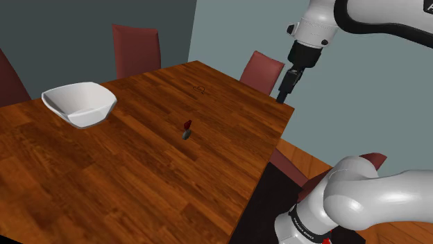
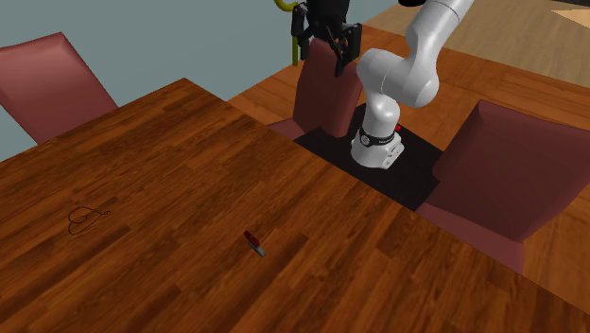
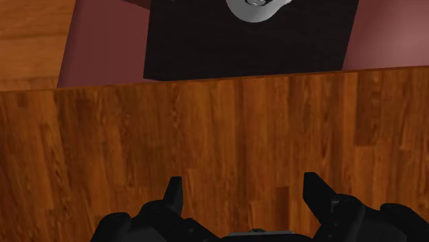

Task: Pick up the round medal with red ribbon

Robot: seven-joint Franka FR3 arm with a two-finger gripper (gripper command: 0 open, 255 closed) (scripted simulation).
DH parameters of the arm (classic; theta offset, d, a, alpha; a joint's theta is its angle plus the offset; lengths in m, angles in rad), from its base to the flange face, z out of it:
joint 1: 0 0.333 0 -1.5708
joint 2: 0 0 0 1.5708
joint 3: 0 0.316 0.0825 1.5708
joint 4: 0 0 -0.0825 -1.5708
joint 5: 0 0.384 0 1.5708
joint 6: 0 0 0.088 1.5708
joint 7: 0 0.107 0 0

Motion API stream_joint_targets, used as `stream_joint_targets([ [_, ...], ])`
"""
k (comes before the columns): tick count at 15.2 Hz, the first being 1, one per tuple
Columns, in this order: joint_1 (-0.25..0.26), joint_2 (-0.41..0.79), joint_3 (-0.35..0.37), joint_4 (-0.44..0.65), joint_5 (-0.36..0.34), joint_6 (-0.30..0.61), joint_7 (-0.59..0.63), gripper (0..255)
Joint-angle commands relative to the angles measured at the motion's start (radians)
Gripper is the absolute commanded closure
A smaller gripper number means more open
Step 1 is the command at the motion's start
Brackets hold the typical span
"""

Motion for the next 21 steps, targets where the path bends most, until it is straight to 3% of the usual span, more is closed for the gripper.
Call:
stream_joint_targets([
  [1,0.000,0.000,0.000,0.000,0.000,0.000,0.000,0],
  [11,0.037,0.287,0.012,-0.015,0.017,0.290,-0.034,0],
  [21,0.068,0.633,0.037,0.099,0.024,0.512,-0.068,0],
])
